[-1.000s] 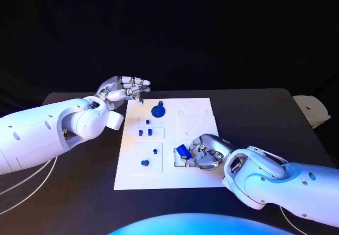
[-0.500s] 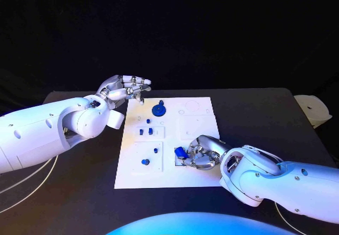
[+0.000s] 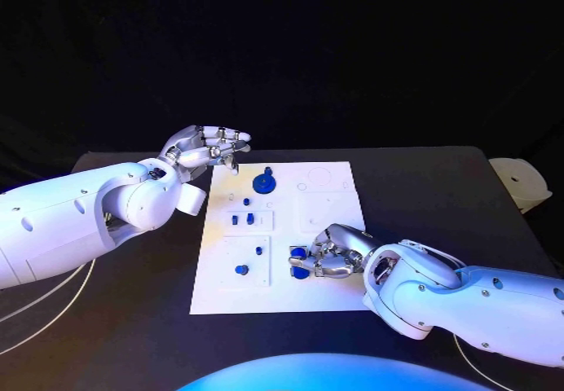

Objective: Assemble the parts on the task board

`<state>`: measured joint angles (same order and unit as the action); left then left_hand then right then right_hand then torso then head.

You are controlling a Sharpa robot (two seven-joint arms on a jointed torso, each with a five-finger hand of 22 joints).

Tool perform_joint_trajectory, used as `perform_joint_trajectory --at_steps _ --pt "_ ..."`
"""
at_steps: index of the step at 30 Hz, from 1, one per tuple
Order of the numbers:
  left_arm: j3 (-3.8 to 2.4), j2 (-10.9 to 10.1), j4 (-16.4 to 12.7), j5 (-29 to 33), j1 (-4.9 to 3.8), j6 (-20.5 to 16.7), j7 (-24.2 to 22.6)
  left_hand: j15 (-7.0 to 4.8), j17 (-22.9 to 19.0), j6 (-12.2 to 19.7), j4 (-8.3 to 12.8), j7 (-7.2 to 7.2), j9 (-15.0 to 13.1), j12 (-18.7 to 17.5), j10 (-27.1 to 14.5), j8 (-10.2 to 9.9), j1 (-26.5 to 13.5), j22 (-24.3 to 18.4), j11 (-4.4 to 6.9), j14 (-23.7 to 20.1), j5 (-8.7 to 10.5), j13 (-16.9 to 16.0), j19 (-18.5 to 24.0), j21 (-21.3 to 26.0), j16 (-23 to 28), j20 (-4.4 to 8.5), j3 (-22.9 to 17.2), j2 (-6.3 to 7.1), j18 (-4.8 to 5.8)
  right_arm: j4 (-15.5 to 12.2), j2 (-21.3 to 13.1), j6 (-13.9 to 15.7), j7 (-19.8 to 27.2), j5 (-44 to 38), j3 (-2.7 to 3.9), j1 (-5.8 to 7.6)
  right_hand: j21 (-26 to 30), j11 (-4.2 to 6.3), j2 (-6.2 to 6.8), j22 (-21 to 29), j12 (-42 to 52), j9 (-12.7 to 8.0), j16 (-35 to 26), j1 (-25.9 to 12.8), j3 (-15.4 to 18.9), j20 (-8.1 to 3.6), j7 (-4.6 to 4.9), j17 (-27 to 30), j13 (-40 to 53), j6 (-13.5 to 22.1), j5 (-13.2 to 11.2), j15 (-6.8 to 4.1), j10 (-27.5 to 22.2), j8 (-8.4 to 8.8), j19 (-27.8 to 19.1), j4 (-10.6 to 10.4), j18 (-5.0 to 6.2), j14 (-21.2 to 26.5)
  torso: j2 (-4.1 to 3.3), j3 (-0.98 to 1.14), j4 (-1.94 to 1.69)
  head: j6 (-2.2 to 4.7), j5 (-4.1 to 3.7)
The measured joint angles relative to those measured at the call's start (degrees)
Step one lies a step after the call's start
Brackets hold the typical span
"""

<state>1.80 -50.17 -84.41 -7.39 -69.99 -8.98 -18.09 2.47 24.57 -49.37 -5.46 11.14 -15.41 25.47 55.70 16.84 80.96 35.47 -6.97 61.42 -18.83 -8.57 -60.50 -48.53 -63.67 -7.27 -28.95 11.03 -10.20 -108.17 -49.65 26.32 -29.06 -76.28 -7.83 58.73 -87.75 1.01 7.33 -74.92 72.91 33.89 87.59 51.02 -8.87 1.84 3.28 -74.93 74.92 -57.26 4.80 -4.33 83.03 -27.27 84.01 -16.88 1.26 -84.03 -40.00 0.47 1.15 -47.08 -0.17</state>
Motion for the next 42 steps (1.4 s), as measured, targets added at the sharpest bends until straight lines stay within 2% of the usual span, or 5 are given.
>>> perform_joint_trajectory --at_steps 9,16,22,25,42 --pt "0.0 -0.1 0.0 0.0 0.0 0.0 0.0 0.0 0.0 0.0 0.0 0.0 0.0 0.0 0.0 0.0 0.0 0.0 0.0 0.0 0.0 0.0 0.0 0.0 0.0 0.0 0.0 0.0 0.0 -0.7 -0.3 0.1 0.4 -1.3 0.0 -0.03 0.0 -0.21 -2.06 0.0 -0.3 0.2 0.0 0.3 7.3 0.0 -0.01 0.0 0.0 0.4 -1.5 0.0 -0.2 0.02 0.0 0.1 0.0 0.0 0.02 0.04 0.04 -0.07 0.03" --pt "0.01 -0.2 0.0 0.0 0.0 0.0 0.1 0.0 0.0 0.0 0.0 0.0 0.0 0.0 0.0 0.0 0.0 0.0 0.0 0.0 0.0 0.0 0.0 0.0 0.0 0.0 0.0 0.0 0.0 -2.1 -2.0 0.4 1.4 -2.2 0.0 -0.05 0.0 -0.21 -4.14 0.0 -0.3 0.2 0.0 6.8 8.8 0.01 -0.01 0.0 0.0 0.4 2.3 0.01 -0.2 0.02 0.0 0.3 0.0 0.0 0.04 0.05 0.03 -0.13 -0.01" --pt "0.01 -0.2 0.0 0.0 0.0 0.0 0.1 0.0 -0.1 0.0 0.0 0.0 0.0 0.0 0.0 0.0 -0.2 0.0 0.0 0.0 0.0 0.0 0.0 0.0 0.0 0.0 0.0 -0.24 0.0 -3.2 -3.4 0.4 2.6 -2.6 0.0 -0.05 -0.4 0.1 -5.16 0.0 0.2 0.2 0.0 14.8 9.1 0.01 -0.01 0.0 0.0 0.4 4.2 0.01 0.1 0.02 0.0 0.5 0.0 0.0 0.05 0.04 0.05 -0.07 0.04" --pt "0.01 -0.2 0.0 0.0 0.0 0.0 0.1 0.0 -0.1 0.0 0.0 0.0 0.0 0.0 0.0 0.0 -0.2 0.0 0.0 0.0 0.0 0.0 0.0 0.0 0.0 0.0 0.0 -0.24 0.0 -3.2 -3.7 0.4 3.0 -2.8 0.0 -0.05 -0.8 0.11 -5.53 0.0 0.3 0.0 0.0 18.3 8.2 0.01 -0.01 0.0 0.2 0.4 2.1 0.01 0.1 0.02 0.0 1.2 0.0 0.0 0.05 0.04 0.08 -0.04 0.08" --pt "0.01 -0.1 0.1 0.0 0.0 0.1 0.2 0.0 -0.1 0.2 0.0 0.21 0.0 0.0 -0.2 0.0 -0.2 0.0 -0.22 0.0 0.0 0.0 0.0 0.0 0.0 0.0 0.0 -0.23 0.0 -0.8 -1.7 -0.9 3.5 -3.5 0.0 -0.06 -1.1 0.32 -6.02 0.0 0.6 -0.1 0.2 19.7 7.4 0.01 -0.41 0.0 0.0 0.0 1.5 0.01 0.3 0.24 0.0 0.7 0.0 0.0 0.05 0.01 0.01 0.02 0.05"
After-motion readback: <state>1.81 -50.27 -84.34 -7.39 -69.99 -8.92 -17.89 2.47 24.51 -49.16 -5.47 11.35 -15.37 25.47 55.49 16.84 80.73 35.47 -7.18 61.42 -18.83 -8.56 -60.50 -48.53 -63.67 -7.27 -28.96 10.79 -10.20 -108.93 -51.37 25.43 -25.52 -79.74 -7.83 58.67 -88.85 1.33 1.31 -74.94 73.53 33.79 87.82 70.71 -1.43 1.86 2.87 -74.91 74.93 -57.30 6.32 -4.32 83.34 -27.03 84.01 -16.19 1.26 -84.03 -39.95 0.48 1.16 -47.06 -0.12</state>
